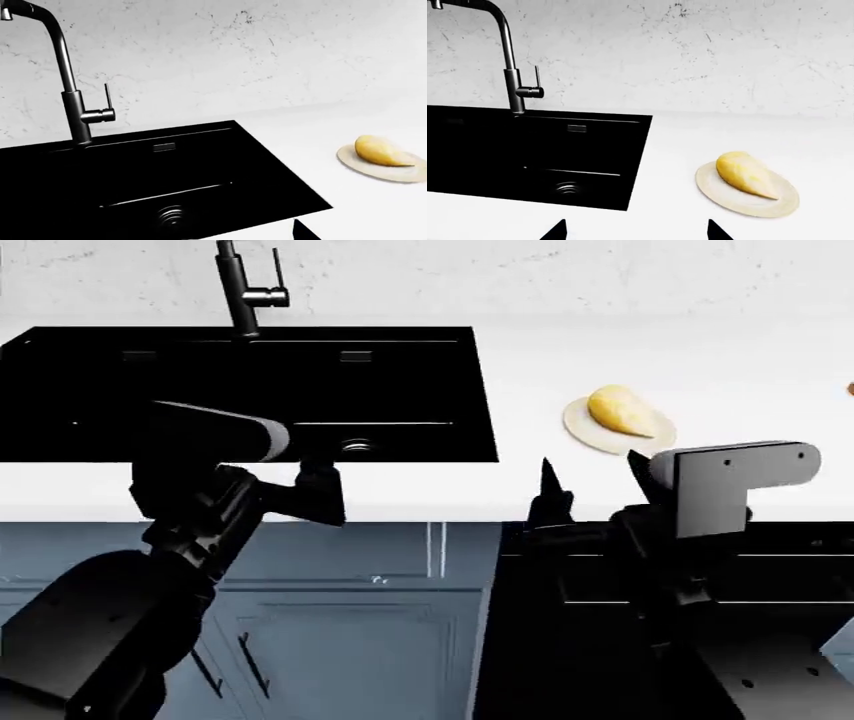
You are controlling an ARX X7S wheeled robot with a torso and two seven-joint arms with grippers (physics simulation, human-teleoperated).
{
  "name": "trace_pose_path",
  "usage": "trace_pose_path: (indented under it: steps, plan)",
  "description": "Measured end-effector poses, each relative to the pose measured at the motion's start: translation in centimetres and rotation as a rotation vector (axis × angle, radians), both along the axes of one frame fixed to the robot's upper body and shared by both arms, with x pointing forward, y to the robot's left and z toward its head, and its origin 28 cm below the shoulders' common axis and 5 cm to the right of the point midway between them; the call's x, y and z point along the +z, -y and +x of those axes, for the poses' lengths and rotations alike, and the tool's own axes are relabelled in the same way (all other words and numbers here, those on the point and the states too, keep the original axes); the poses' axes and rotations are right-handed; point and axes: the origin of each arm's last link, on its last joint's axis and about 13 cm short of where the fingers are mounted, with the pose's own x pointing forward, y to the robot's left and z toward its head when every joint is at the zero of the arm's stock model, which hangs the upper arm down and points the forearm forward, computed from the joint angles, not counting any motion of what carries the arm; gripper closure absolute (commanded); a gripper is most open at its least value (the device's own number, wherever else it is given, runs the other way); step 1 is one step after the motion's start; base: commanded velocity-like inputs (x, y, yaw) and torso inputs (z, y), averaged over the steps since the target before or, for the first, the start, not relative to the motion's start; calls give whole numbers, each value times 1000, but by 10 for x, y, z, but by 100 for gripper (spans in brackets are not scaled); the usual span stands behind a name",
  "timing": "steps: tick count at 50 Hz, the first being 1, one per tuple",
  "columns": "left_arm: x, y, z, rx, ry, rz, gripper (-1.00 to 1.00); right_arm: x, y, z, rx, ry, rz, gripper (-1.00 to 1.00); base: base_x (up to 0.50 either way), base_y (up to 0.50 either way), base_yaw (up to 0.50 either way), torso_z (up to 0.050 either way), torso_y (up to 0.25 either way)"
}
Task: Pick the chicken breast from the plate and place it on the cutting board. Then pick the condiment bottle from the cabinet and place it next to the cutting board.
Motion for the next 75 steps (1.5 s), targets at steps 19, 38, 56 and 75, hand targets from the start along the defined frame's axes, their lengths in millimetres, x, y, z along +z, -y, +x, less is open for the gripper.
trace_pose_path:
  steps: [19, 38, 56, 75]
  plan:
    - [39, -5, 9, -69, -33, 16, -100, 41, 7, -6, 101, -57, -11, -100, 240, -486, 0, 0, 0]
    - [50, -8, 9, -87, -40, 23, -100, 59, 10, -8, 160, -71, -48, -100, 476, -321, 0, 0, 0]
    - [50, -9, 9, -95, -52, 33, -100, 66, 10, -5, 203, -91, -75, -100, 500, -282, 0, 0, 1]
    - [58, -17, 5, -86, -61, 58, -100, 83, 0, -5, 236, -147, -37, -100, 133, -53, 0, 0, 1]
